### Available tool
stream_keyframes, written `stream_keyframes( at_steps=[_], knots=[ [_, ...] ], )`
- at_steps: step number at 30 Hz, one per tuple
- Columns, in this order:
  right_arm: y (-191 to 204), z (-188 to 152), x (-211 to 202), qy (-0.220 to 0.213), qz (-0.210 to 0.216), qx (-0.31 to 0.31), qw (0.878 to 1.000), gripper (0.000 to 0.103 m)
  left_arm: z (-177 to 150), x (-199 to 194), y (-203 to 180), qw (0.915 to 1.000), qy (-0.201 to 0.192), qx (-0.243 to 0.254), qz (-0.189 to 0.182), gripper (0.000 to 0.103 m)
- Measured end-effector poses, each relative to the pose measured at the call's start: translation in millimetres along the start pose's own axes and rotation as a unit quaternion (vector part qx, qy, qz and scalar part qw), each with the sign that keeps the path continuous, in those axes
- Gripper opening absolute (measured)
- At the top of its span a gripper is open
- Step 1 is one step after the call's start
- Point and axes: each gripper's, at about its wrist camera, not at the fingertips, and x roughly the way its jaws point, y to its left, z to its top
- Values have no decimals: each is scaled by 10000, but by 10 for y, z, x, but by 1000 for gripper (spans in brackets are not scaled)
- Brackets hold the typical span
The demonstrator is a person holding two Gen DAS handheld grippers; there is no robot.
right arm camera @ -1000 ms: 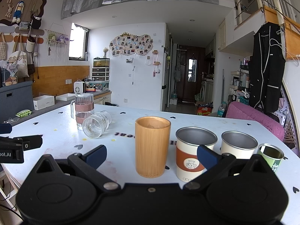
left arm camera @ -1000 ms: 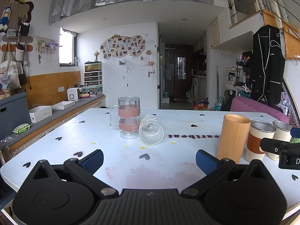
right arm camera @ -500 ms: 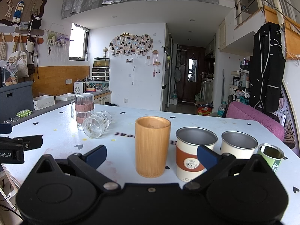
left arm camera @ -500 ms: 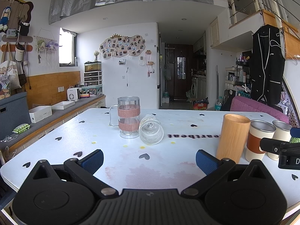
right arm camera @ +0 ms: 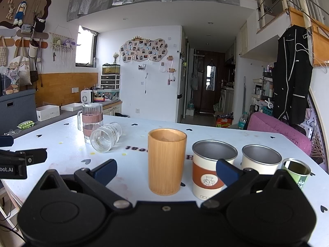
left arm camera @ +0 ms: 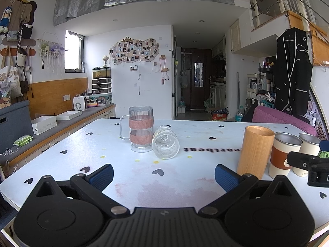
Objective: Flip cup upright
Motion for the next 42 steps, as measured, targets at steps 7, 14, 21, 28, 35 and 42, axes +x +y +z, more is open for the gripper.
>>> stream_keyframes(
  at_steps=[7,14,21,28,35,42],
  knots=[
    [-43,5,-67,-35,31,5,10000,103,72,98,26,9997,-206,-28,-138,103],
    [-77,-60,-94,-45,51,69,10000,103,329,586,43,9994,94,-53,-326,103],
    [-117,-124,-79,4,89,119,9999,103,679,1232,-17,9982,428,-58,-420,103],
    [-183,-206,-72,55,86,179,9998,103,952,2009,-15,9887,1257,-533,-626,102],
    [-228,-254,-92,68,60,193,9998,103,815,2736,12,9757,2022,-813,-239,87],
    [-313,-295,-73,130,-25,298,9995,103,789,2912,-105,9749,2100,-687,280,86]
  ],
)
